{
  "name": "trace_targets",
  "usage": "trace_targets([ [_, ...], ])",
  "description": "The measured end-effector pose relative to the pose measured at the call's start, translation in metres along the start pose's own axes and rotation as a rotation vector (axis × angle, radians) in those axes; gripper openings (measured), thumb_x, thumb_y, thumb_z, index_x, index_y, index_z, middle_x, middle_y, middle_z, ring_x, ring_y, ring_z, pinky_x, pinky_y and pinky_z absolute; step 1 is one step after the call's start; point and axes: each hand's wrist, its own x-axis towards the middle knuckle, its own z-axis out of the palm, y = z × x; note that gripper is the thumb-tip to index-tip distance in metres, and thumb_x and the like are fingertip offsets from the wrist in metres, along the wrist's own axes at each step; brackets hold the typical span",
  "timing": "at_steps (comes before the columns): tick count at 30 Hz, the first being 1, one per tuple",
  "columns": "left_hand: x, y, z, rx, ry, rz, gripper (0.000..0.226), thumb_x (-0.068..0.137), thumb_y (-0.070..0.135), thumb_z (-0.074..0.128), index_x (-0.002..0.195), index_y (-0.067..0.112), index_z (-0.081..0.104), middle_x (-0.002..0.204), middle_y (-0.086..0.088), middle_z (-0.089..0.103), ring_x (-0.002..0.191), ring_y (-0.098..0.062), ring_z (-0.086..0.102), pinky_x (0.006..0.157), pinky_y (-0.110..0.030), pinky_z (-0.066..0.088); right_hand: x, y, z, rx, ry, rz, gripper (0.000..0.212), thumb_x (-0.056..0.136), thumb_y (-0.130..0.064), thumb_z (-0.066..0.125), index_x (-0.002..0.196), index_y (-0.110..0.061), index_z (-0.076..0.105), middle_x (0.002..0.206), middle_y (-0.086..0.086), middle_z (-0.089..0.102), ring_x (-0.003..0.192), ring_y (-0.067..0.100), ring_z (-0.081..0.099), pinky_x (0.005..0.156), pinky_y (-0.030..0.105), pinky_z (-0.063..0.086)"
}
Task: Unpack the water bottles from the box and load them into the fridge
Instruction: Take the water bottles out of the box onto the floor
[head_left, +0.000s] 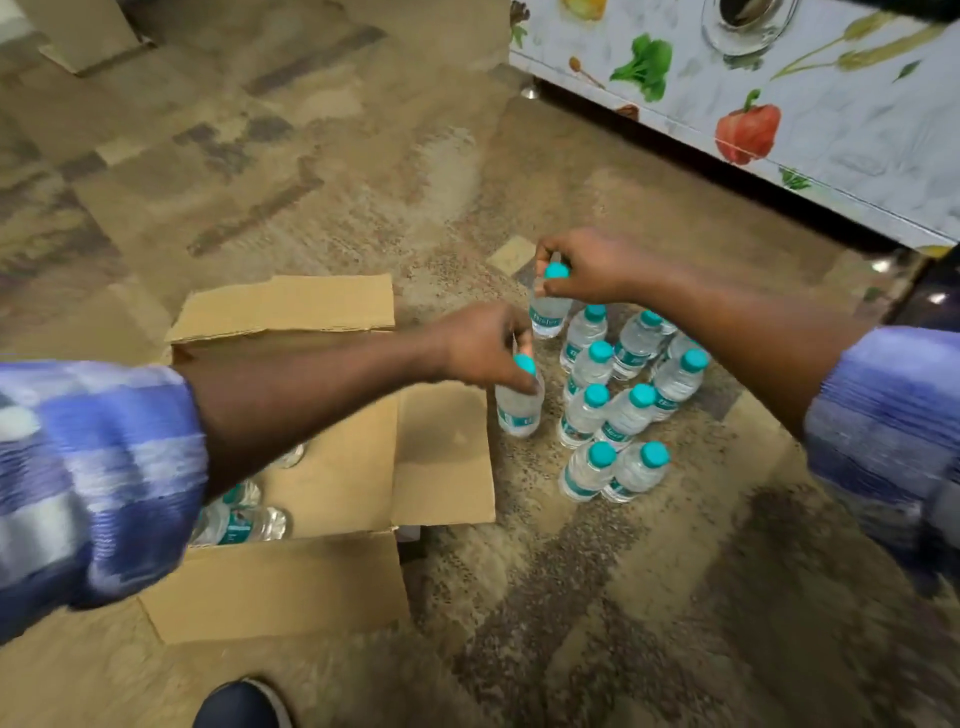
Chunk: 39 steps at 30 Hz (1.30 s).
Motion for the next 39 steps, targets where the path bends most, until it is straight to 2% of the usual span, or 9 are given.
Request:
trace_targets([
  [3,0.012,-0.002,0.044,0.113,-0.003,-0.014,0.033,0.075,0.032,0.083,0.094,0.016,0.062,0.075,0.005,0.059,0.067,-0.011,0.052,0.052,-0.026,0.037,-0.003,0.008,0.026,-0.006,-0.029,0.013,0.028,0.087,-0.034,0.071,0.109,-0.02,0.061,0.101,0.002,0.063,0.09,0.02,0.055,0.071,0.029,0.037],
  [6,0.021,-0.003,0.072,0.114,0.013,-0.036,0.038,0.074,0.035,0.083,0.098,0.012,0.065,0.088,-0.003,0.066,0.078,-0.02,0.058,0.063,-0.031,0.044,-0.004,0.012,0.045,-0.061,-0.107,0.01,0.029,0.086,-0.037,0.072,0.108,-0.02,0.061,0.102,0.004,0.065,0.09,0.022,0.056,0.073,0.032,0.044],
  [14,0.036,-0.002,0.099,-0.019,0.105,-0.058,0.033,0.075,0.028,0.081,0.097,0.012,0.065,0.086,0.0,0.065,0.077,-0.017,0.057,0.067,-0.03,0.046,-0.001,0.01,0.065,-0.273,-0.295,-0.004,0.031,0.086,-0.046,0.068,0.104,-0.023,0.059,0.1,0.002,0.064,0.087,0.021,0.05,0.084,0.038,0.042],
  [19,0.037,-0.012,0.099,-0.005,0.067,-0.08,0.037,0.077,0.032,0.08,0.104,0.012,0.062,0.09,-0.001,0.065,0.077,-0.018,0.057,0.069,-0.032,0.048,0.001,0.005,0.059,-0.353,-0.299,0.002,0.034,0.089,-0.046,0.064,0.112,-0.021,0.059,0.105,0.002,0.065,0.088,0.02,0.049,0.076,0.034,0.038],
  [25,0.03,-0.022,0.048,-0.077,-0.185,-0.184,0.037,0.082,0.037,0.076,0.107,0.015,0.061,0.092,-0.009,0.074,0.069,-0.021,0.069,0.066,-0.031,0.053,0.002,-0.006,0.048,-0.501,-0.305,0.014,0.041,0.089,-0.052,0.061,0.116,-0.021,0.06,0.11,0.002,0.065,0.1,0.023,0.057,0.087,0.038,0.047],
  [28,0.018,-0.037,-0.001,0.055,-0.299,-0.234,0.038,0.085,0.04,0.073,0.107,0.01,0.063,0.097,-0.009,0.075,0.085,-0.025,0.074,0.068,-0.032,0.052,0.006,-0.026,0.04,-0.525,-0.212,-0.059,0.039,0.089,-0.052,0.061,0.112,-0.021,0.063,0.108,0.003,0.066,0.096,0.023,0.058,0.078,0.034,0.049],
  [31,0.003,-0.062,-0.049,0.257,-0.327,-0.334,0.035,0.089,0.042,0.068,0.105,0.012,0.064,0.1,-0.009,0.073,0.091,-0.027,0.071,0.07,-0.033,0.052,0.007,-0.062,0.035,-0.428,-0.176,-0.161,0.035,0.09,-0.048,0.06,0.113,-0.021,0.062,0.109,0.005,0.064,0.094,0.024,0.057,0.07,0.031,0.04],
  [36,-0.029,-0.129,-0.098,0.509,-0.35,-0.579,0.045,0.089,0.052,0.062,0.107,0.011,0.064,0.098,-0.008,0.07,0.084,-0.023,0.067,0.069,-0.031,0.052,0.007,-0.159,0.056,-0.217,-0.298,-0.379,0.032,0.087,-0.05,0.063,0.107,-0.025,0.064,0.097,-0.001,0.063,0.096,0.024,0.061,0.074,0.032,0.049],
  [39,-0.05,-0.169,-0.1,0.577,-0.384,-0.656,0.046,0.087,0.05,0.064,0.107,0.008,0.067,0.093,-0.007,0.071,0.081,-0.023,0.068,0.07,-0.035,0.056,0.002,-0.228,0.086,-0.07,-0.327,-0.524,0.033,0.088,-0.049,0.063,0.11,-0.024,0.066,0.103,0.0,0.068,0.097,0.022,0.062,0.081,0.033,0.051],
])
